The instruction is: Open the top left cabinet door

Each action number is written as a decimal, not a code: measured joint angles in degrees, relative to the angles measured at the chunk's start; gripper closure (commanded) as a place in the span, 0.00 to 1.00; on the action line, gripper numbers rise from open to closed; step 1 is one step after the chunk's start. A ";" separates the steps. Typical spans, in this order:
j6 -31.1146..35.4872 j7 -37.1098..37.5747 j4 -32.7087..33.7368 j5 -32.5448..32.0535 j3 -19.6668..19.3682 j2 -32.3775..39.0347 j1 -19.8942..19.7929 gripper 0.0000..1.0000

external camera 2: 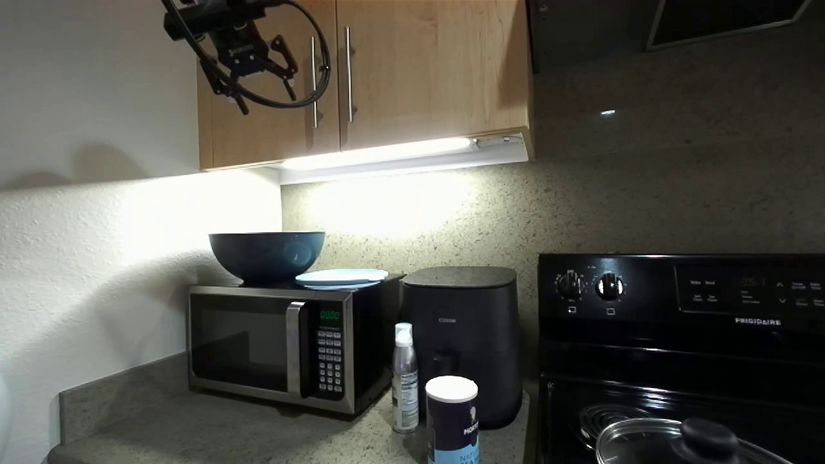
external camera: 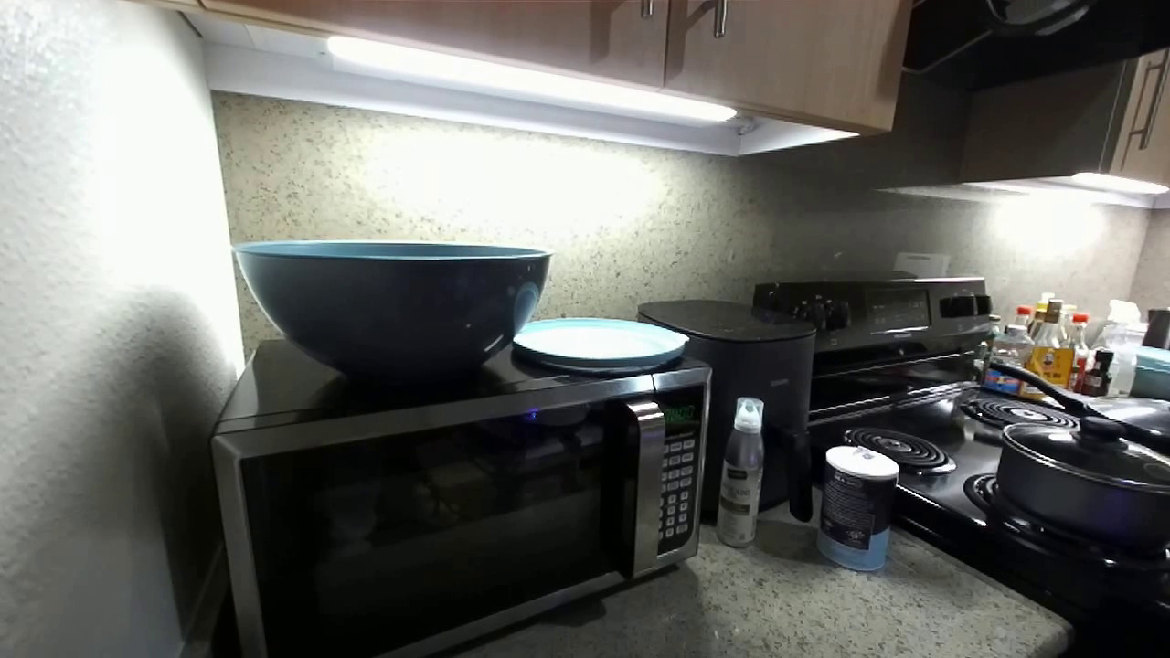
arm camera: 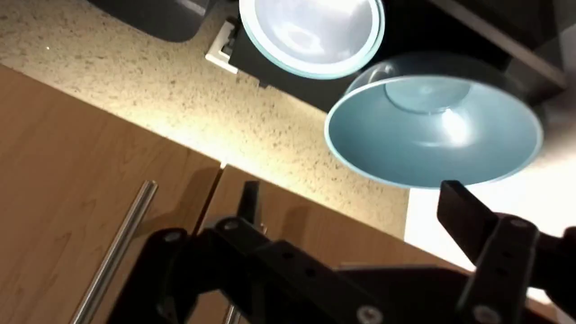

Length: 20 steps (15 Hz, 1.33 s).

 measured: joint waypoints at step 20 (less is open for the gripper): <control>19.74 10.17 1.65 -2.59 1.96 5.60 -7.28 0.00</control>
